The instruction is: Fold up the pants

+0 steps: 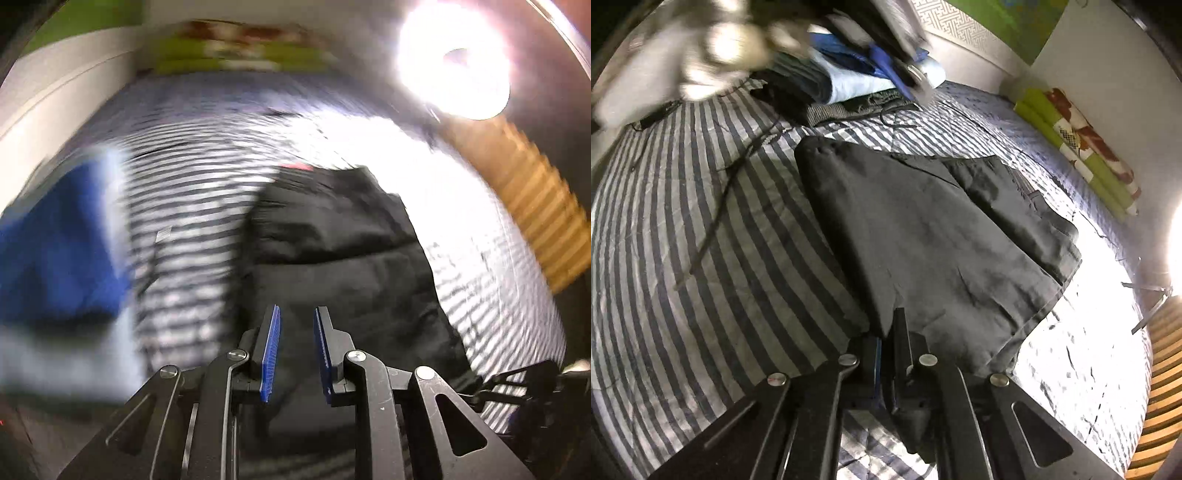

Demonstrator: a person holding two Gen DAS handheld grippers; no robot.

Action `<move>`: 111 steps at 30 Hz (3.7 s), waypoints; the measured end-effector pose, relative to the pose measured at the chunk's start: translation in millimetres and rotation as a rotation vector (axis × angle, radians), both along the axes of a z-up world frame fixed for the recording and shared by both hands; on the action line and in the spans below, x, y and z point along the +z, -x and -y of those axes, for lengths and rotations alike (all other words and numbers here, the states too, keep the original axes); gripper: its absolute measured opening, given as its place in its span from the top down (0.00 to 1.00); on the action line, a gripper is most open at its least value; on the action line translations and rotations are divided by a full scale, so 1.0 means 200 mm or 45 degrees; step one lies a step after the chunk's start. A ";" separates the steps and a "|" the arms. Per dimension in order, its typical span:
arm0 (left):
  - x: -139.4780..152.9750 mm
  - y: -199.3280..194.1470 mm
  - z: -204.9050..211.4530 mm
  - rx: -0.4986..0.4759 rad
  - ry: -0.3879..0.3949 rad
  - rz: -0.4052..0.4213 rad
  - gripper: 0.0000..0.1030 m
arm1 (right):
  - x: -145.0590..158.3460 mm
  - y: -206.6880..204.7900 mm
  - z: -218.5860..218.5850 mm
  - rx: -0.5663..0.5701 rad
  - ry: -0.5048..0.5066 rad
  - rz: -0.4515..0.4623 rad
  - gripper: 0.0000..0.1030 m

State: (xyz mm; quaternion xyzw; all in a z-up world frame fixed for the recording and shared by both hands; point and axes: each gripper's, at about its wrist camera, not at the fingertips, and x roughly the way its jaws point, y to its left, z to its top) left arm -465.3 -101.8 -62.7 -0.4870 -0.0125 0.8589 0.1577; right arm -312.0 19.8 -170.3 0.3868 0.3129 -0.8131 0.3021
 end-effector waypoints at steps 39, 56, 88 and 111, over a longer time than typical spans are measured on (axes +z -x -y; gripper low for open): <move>-0.29 0.52 0.04 -0.257 -0.200 0.412 0.66 | 0.32 0.19 -0.18 0.026 0.292 -0.008 0.97; 0.20 0.45 0.55 0.292 -0.325 -0.036 0.61 | 0.38 1.18 -0.32 -0.278 0.270 0.025 0.97; -0.32 0.84 -0.03 0.187 -0.133 -0.002 0.61 | 0.12 1.29 -0.60 -0.568 0.498 0.066 0.59; -0.43 0.61 0.28 0.474 -0.363 0.215 0.16 | -0.16 1.08 -0.72 -0.868 0.847 0.564 0.36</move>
